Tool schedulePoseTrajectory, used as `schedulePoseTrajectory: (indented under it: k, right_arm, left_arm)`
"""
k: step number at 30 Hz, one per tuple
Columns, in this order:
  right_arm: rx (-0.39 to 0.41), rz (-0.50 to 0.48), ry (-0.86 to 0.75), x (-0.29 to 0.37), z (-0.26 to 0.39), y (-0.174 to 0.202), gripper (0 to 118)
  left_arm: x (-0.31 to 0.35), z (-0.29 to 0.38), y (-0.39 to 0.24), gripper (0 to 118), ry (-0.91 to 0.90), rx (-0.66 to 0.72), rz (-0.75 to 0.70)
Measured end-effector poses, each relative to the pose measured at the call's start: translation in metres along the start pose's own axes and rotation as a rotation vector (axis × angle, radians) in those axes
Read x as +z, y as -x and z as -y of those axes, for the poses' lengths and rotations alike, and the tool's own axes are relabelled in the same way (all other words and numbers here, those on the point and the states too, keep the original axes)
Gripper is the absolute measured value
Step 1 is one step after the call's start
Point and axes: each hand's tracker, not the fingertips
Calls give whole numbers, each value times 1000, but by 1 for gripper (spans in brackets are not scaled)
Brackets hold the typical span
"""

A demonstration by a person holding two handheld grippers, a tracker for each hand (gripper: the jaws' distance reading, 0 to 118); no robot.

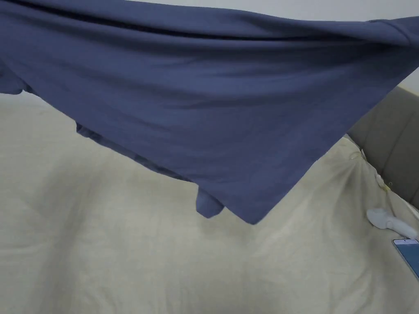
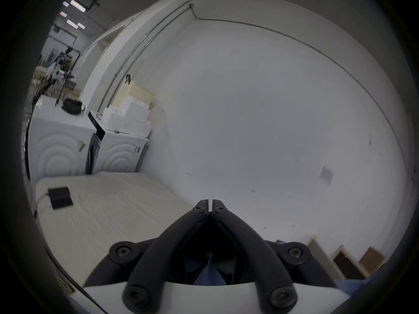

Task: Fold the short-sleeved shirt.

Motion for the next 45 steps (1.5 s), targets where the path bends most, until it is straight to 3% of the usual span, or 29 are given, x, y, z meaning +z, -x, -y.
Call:
schedulePoseTrajectory:
  k: [3, 9, 12, 15, 17, 18, 19, 27, 36, 42, 45]
  right_arm:
    - [35, 50, -10, -23, -5, 16, 3]
    - [61, 104, -15, -84, -19, 46, 3]
    - [78, 152, -31, -122, -27, 59, 3]
    - [67, 162, -44, -164, -35, 70, 3]
    - [77, 158, -63, -189, -38, 77, 3]
    - [86, 171, -79, -201, -38, 80, 3]
    - [83, 182, -98, -214, -39, 82, 3]
    - [48, 213, -154, -296, -19, 79, 3]
    - [64, 314, 82, -350, 79, 20, 3]
    - [80, 359, 281, -341, 178, -46, 3]
    - [36, 368, 348, -314, 227, -80, 3]
  left_arm:
    - [-22, 3, -13, 0, 43, -151, -82]
    - [-75, 12, -36, 0, 74, -243, -167]
    - [-62, 11, -28, 0, 78, -275, -188]
    - [-120, 26, -60, 0, 54, -329, -207]
    - [-122, 26, -58, 0, 39, -348, -204]
    - [-183, 38, -81, 0, 35, -351, -202]
    - [-198, 41, -87, 0, 29, -351, -201]
    - [-275, 93, -102, 0, 33, -344, -187]
    - [-315, 231, -63, 0, 316, -387, -219]
    - [-282, 323, -12, 0, 520, -431, -237]
    - [-252, 356, 21, 0, 606, -387, -252]
